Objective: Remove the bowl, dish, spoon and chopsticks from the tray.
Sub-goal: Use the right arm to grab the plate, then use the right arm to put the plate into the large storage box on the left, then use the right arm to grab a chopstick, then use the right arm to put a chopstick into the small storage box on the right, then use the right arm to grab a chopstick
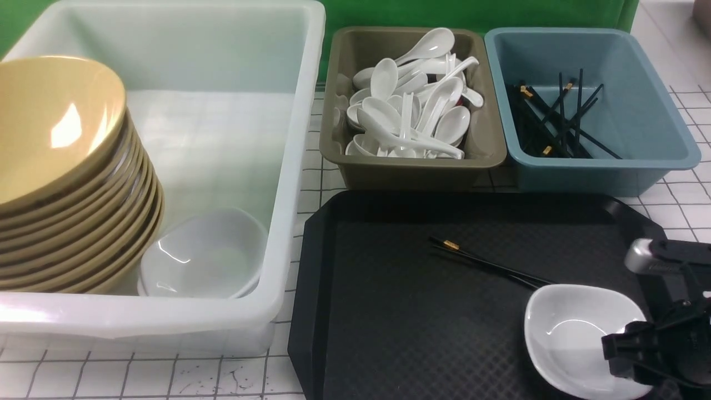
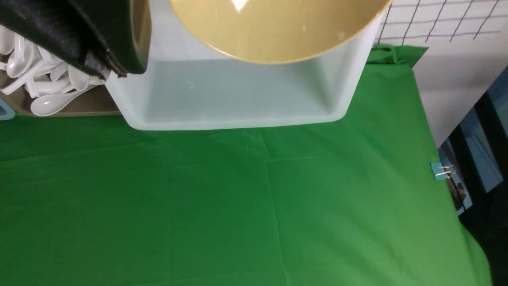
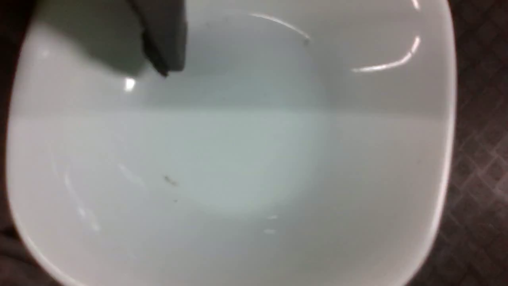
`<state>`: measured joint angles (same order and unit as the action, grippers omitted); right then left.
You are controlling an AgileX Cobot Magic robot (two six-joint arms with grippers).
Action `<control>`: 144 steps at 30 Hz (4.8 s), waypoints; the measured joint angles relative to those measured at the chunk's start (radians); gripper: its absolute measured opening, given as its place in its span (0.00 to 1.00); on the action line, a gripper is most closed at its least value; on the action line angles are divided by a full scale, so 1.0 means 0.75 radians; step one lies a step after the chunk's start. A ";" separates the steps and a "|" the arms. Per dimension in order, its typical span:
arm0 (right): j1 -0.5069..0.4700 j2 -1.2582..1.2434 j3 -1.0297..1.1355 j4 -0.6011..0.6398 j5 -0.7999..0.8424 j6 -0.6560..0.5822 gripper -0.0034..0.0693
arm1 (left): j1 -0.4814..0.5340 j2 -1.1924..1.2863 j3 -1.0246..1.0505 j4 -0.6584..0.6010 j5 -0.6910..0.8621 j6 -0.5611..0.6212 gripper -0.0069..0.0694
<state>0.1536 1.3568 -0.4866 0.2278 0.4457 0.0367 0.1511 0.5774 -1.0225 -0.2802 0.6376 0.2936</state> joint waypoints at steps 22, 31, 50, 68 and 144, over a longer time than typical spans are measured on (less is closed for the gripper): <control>0.782 0.241 -1.129 0.172 0.007 -0.304 0.14 | 0.000 -0.122 0.112 -0.007 0.063 0.000 0.08; 0.931 0.765 -1.556 -0.071 0.094 -0.066 0.16 | 0.000 -0.122 0.112 -0.014 0.093 0.001 0.08; 0.790 0.471 -1.491 -0.561 0.604 -0.190 0.69 | -0.027 -0.157 0.286 -0.101 0.113 0.007 0.08; 0.239 0.557 -0.743 -0.517 0.250 -0.331 0.67 | -0.214 -0.284 0.814 -0.122 -0.150 0.101 0.08; 0.455 0.672 -0.849 -0.320 0.210 0.037 0.28 | -0.216 -0.284 0.862 -0.176 -0.257 0.129 0.08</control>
<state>0.4948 1.8605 -1.1232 -0.0124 0.6033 0.0647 -0.0108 0.3647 -0.3759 -0.4119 0.4451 0.3904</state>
